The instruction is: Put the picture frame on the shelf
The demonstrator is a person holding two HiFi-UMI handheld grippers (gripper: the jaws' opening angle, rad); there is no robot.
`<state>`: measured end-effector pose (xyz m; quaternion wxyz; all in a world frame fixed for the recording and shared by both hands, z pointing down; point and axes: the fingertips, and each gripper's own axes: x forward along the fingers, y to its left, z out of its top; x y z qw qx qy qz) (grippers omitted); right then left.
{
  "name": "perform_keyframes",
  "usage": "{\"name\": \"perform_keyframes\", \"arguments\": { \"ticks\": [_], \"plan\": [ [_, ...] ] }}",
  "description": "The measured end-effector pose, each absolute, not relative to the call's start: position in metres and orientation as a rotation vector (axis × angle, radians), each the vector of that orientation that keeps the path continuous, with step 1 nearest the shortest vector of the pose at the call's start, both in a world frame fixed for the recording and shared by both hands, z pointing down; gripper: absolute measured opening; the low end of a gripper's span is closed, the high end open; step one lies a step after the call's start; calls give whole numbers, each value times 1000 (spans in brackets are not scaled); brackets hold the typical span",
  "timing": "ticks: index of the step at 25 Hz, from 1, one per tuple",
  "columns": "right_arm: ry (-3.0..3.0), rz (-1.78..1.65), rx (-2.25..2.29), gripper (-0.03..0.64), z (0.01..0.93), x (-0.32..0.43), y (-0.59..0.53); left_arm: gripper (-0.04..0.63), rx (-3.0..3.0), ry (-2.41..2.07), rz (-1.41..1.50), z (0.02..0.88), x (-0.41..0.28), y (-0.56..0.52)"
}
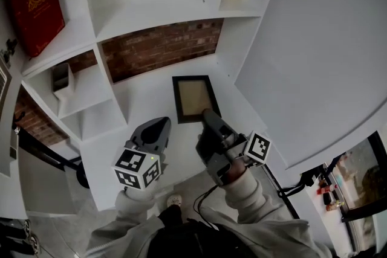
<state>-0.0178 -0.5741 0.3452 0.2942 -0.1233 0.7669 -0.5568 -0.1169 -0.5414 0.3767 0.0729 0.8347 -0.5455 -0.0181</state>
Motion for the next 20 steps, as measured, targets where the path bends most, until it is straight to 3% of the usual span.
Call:
{"name": "perform_keyframes", "arguments": {
  "ticks": [20],
  "plan": [
    [2118,-1398,-147,71,215,-96,-704,3,2629,-1707,-34,265,-177,-671]
  ]
}}
